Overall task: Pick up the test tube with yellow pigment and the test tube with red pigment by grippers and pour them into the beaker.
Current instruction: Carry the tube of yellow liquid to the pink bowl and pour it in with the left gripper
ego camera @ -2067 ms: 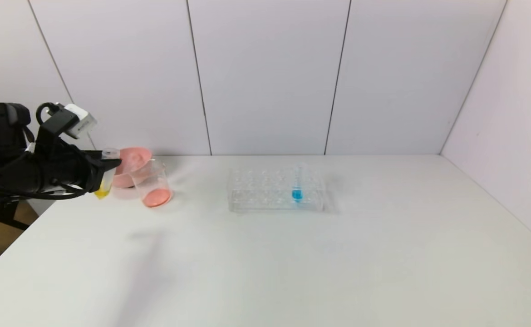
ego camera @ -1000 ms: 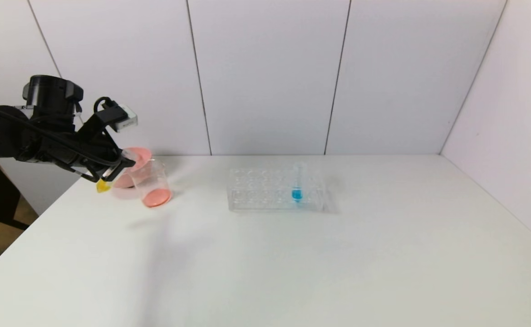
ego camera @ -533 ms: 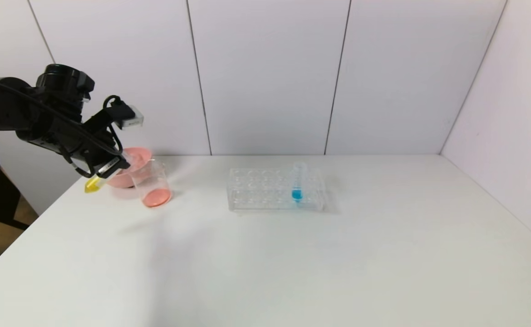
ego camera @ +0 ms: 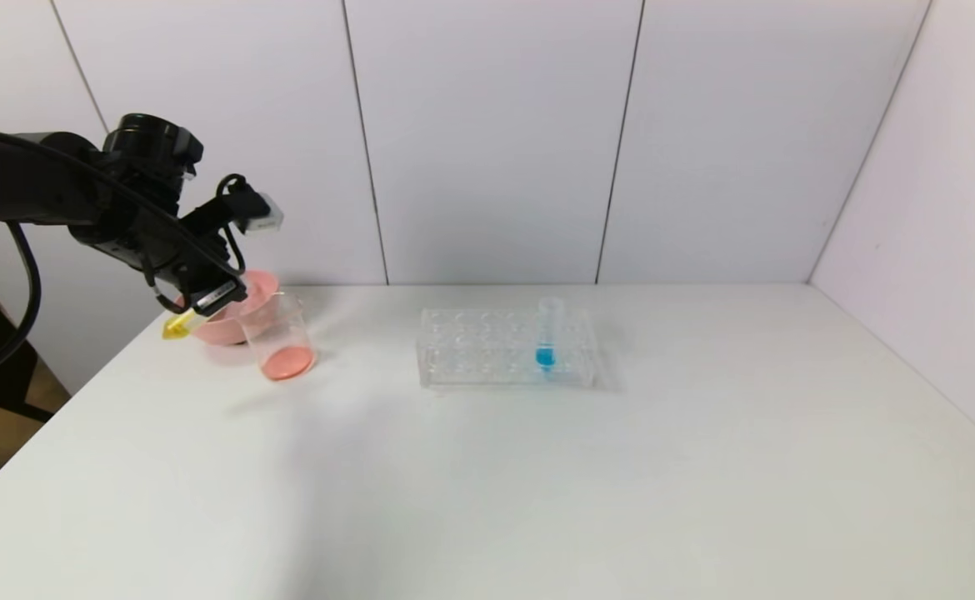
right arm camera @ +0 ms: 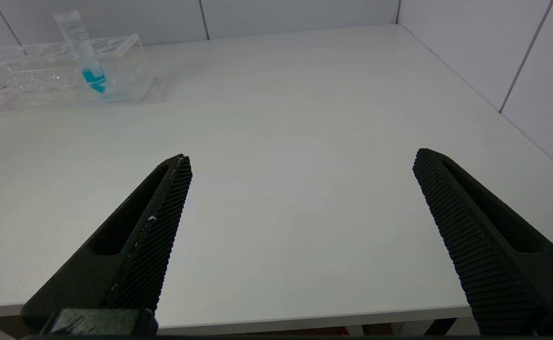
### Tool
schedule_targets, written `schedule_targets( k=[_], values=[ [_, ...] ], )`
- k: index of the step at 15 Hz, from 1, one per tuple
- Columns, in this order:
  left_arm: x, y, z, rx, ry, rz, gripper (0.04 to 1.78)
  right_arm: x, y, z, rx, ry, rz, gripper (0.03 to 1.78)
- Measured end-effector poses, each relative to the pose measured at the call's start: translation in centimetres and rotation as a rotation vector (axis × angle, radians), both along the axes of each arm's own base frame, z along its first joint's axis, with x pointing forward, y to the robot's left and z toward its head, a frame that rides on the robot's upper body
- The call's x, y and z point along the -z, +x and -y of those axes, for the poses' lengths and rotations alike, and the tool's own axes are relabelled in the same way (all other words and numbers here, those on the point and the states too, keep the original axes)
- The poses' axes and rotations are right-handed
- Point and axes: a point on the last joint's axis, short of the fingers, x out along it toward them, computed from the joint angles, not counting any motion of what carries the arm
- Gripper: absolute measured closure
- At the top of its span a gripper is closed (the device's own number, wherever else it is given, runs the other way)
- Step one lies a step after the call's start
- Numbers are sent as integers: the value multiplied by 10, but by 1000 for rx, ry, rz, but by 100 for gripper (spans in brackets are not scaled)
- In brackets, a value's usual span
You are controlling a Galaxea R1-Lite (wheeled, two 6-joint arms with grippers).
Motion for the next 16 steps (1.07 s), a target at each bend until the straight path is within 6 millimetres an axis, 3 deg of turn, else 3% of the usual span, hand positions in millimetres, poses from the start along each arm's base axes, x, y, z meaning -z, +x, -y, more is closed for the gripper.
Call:
schedule_targets(
  k=[16],
  values=[
    [-7,4,43,-4,345,-119,139,0,0,0,0,0,0,10]
  ],
)
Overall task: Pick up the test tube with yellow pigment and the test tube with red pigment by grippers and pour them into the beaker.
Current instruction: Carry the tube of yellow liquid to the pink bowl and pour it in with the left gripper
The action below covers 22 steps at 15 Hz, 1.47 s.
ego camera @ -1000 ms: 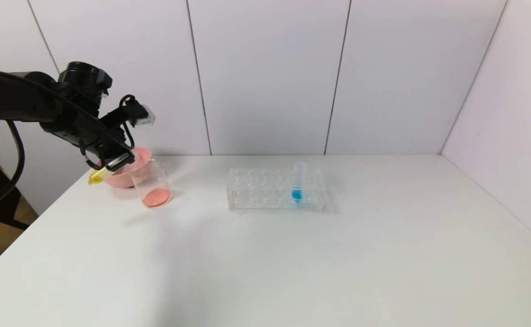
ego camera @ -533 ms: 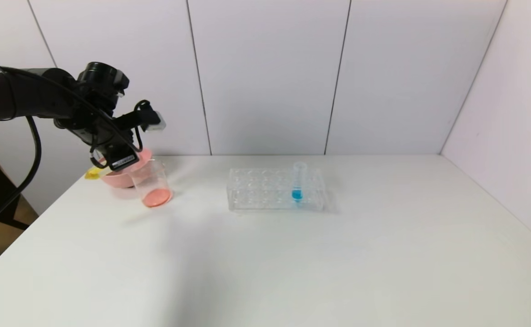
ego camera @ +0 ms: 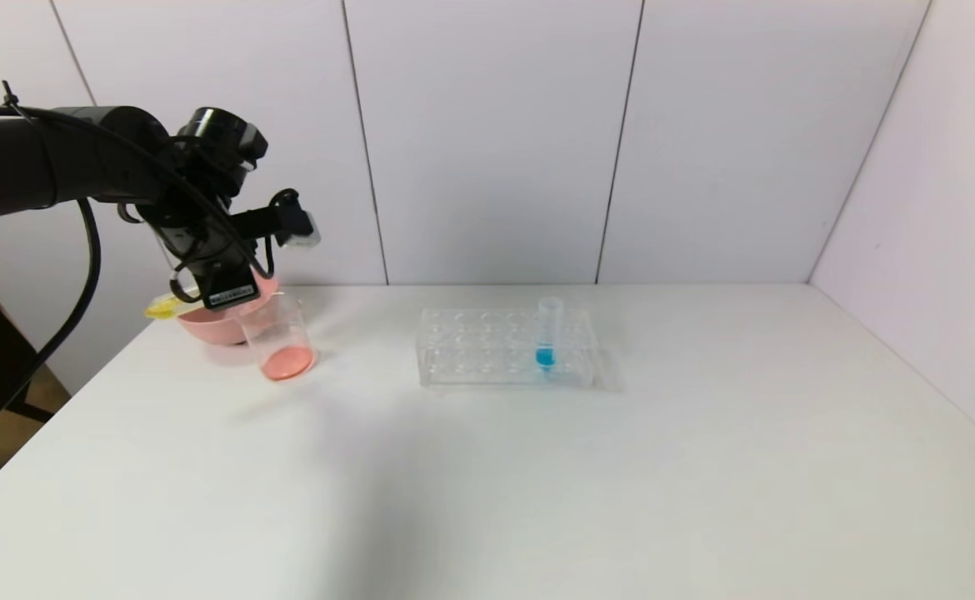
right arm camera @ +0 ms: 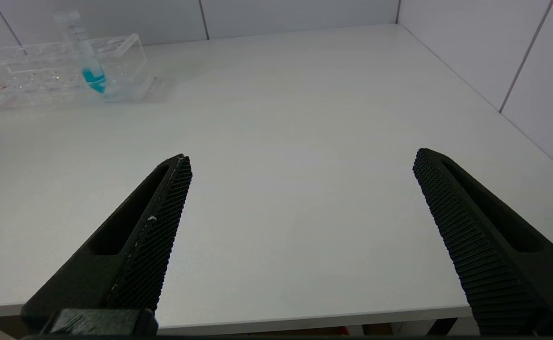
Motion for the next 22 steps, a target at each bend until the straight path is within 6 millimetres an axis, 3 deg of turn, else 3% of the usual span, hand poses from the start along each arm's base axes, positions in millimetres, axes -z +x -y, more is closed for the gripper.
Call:
schedule_targets(
  k=[22],
  values=[
    [25,6,27,-51,223,-80,139,0,0,0,0,0,0,10]
  ],
)
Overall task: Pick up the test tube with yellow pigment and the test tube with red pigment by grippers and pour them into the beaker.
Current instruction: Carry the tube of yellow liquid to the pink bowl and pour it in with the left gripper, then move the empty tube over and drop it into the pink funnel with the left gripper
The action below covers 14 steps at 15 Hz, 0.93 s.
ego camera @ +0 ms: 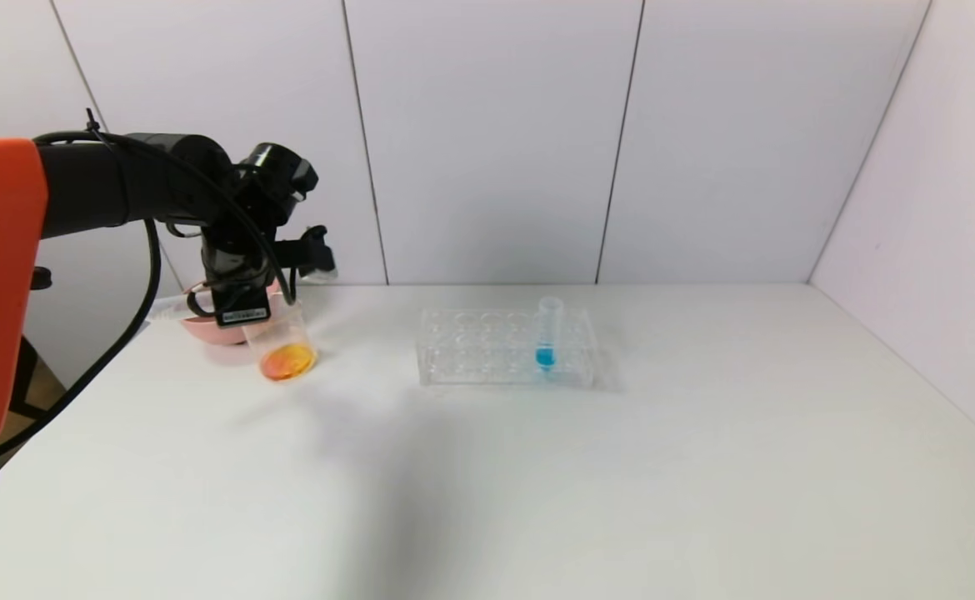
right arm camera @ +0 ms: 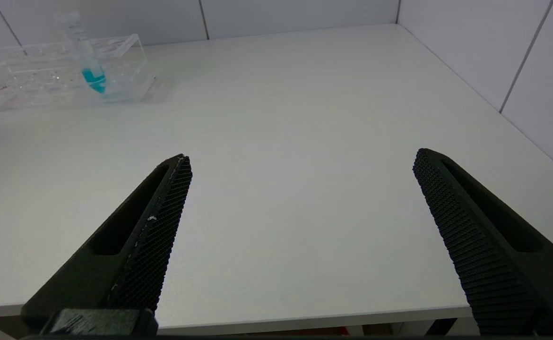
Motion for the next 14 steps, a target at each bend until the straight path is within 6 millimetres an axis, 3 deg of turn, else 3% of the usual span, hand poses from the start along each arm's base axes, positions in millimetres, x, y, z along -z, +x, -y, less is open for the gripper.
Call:
schedule_targets(
  k=[14],
  values=[
    [-1,0,1,-2,-12,12,139,0,0,0,0,0,0,10]
  ],
)
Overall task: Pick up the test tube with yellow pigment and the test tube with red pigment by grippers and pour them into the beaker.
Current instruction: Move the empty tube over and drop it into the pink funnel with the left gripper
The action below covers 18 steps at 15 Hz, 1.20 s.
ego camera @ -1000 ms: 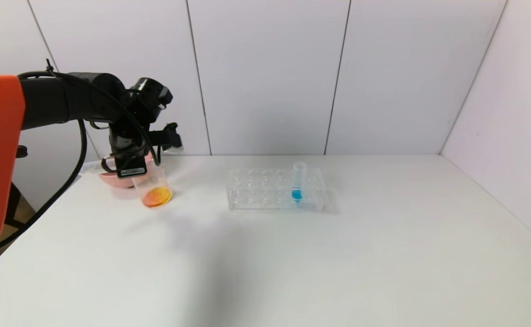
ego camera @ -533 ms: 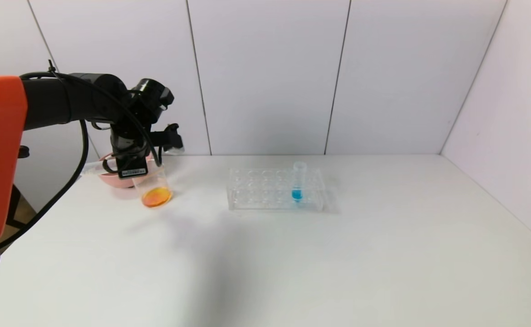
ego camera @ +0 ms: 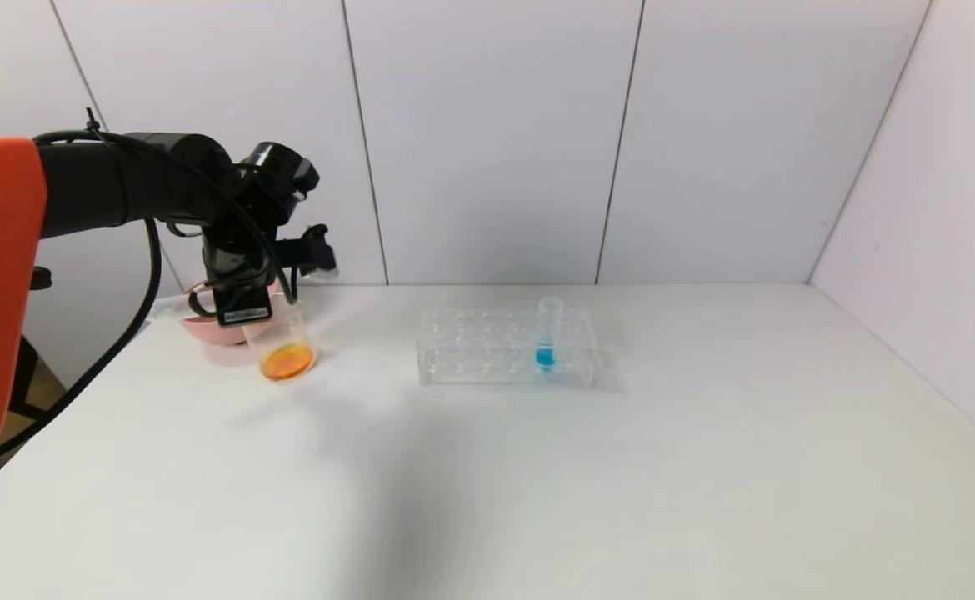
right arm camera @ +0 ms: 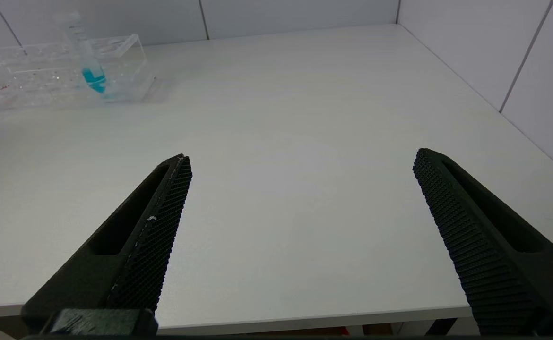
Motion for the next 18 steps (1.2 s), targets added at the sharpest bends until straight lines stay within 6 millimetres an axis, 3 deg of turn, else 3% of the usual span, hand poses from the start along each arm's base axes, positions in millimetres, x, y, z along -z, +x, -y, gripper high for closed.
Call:
schedule_targets(
  k=[4,7,11,14,18],
  values=[
    [-10,-6,-2,-2,-105,42,139,0,0,0,0,0,0,10],
    [-23,-15,-9,-36,-315,95,139,0,0,0,0,0,0,10],
    [-32,-27,-17,-233,-613,181,139,0,0,0,0,0,0,10],
    [-38,-52,-27,-283,-735,161,139,0,0,0,0,0,0,10],
    [-47,-104,-38,-255,-770,151,139,0,0,0,0,0,0,10]
  ],
)
